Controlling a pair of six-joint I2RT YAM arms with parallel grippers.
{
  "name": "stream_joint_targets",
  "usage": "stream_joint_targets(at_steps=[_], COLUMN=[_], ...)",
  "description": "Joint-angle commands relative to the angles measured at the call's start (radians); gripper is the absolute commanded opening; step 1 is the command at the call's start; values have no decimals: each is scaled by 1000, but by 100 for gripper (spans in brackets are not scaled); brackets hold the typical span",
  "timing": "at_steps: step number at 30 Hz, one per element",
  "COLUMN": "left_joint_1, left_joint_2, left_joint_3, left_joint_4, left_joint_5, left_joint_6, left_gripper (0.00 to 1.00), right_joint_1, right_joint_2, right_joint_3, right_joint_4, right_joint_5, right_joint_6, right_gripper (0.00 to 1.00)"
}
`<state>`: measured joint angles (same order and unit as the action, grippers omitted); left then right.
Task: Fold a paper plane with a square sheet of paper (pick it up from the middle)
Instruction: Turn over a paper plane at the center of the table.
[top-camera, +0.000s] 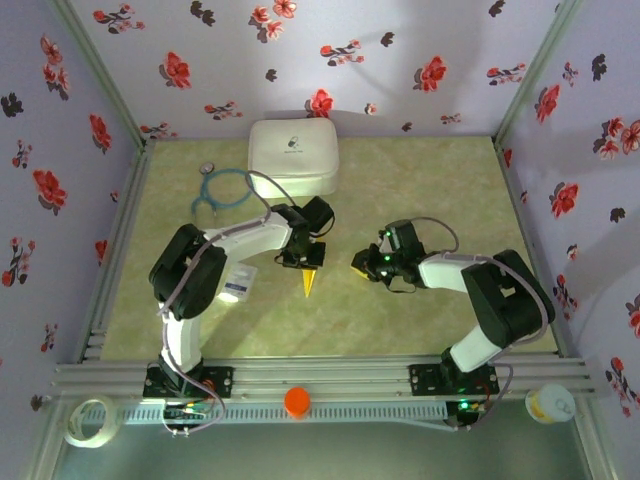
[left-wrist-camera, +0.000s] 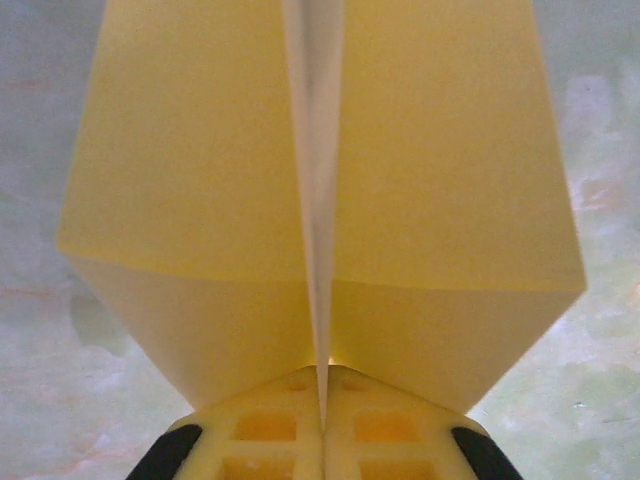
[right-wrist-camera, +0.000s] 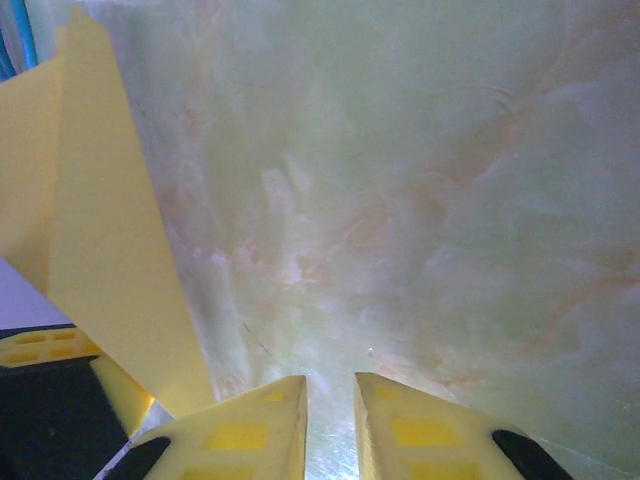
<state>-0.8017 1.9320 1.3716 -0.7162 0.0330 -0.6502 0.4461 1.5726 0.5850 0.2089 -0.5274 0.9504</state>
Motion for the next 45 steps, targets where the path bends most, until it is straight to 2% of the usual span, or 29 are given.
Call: stream_joint_targets(at_steps=[1, 17, 35, 45], left_joint_1=[-10, -11, -14, -26], left_joint_2=[20, 44, 71, 95], left_joint_3=[17, 18, 17, -5], left_joint_4=[-22, -21, -14, -6], left_joint_5=[-21, -16, -15, -55], left_joint_6=[11, 15, 16, 6], left_gripper=[7, 14, 15, 20], right_joint_1=[2, 2, 2, 2], right_joint_2=[-30, -29, -26, -28], right_joint_3=[-10, -2, -4, -7], right_joint_4=[4, -17, -24, -26], right_joint_5=[-9, -6, -3, 0], right_joint_6=[-4, -6, -10, -10], right_gripper=[22, 22, 22, 22])
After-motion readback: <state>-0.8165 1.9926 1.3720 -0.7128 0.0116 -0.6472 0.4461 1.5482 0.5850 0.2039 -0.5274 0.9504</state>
